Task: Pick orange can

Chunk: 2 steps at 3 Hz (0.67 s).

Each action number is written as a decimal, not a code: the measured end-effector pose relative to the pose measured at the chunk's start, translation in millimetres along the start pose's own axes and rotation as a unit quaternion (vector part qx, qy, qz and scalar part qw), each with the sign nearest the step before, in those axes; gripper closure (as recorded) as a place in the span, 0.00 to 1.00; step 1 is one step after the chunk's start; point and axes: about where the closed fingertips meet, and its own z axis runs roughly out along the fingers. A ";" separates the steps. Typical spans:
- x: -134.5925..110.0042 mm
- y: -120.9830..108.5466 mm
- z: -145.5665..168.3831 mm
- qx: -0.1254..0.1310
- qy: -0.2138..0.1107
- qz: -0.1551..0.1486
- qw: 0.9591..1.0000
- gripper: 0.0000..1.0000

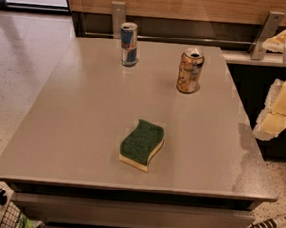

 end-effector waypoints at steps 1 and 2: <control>-2.0 -15.6 10.3 0.013 -0.043 0.020 0.999 0.00; 5.2 -40.1 43.2 0.026 -0.140 0.072 0.987 0.00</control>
Offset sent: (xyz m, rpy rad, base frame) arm 0.1171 -0.0179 -0.0252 0.6879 -0.3144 -0.1429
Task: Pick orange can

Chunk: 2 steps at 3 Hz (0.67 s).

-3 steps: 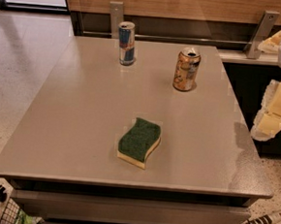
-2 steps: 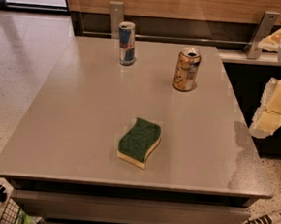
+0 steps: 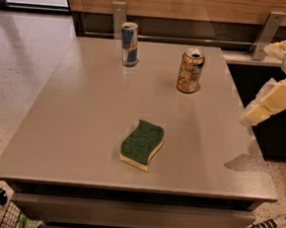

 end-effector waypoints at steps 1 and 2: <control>7.6 -18.9 36.5 0.014 -0.108 0.044 0.993 0.00; -7.8 -51.1 65.3 0.049 -0.245 0.085 0.965 0.00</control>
Offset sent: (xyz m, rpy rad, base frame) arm 0.1086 0.0030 -0.0287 0.7134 -0.3667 -0.0922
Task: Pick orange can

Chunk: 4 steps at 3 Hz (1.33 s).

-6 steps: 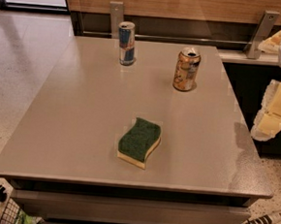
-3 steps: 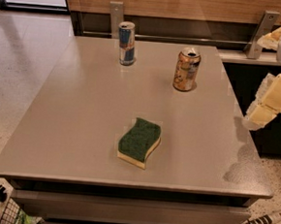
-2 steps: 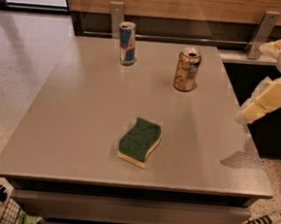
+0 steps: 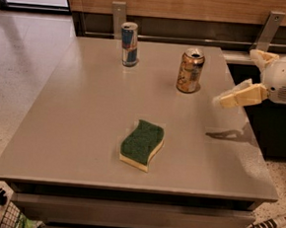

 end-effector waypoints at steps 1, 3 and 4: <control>-7.7 -14.8 21.2 0.011 -0.074 0.020 0.997 0.00; -3.4 -18.0 38.2 0.007 -0.099 0.037 0.994 0.00; 7.7 -26.1 74.4 0.002 -0.138 0.075 0.988 0.00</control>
Offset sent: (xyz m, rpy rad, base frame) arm 0.0197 0.0047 0.0016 0.1048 -0.0574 -0.0072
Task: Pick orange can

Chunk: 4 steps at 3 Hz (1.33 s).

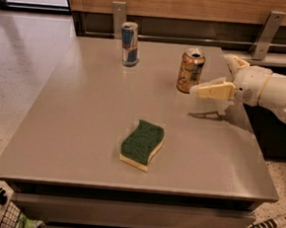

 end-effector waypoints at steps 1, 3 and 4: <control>11.7 -6.5 23.0 -0.003 -0.025 0.023 0.999 0.00; 13.9 -9.5 61.3 -0.021 -0.045 0.031 0.998 0.18; 8.7 -5.9 79.6 -0.035 -0.051 0.026 0.998 0.49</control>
Offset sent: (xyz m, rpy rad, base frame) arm 0.0512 0.0296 -0.0317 0.1269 0.0058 0.0185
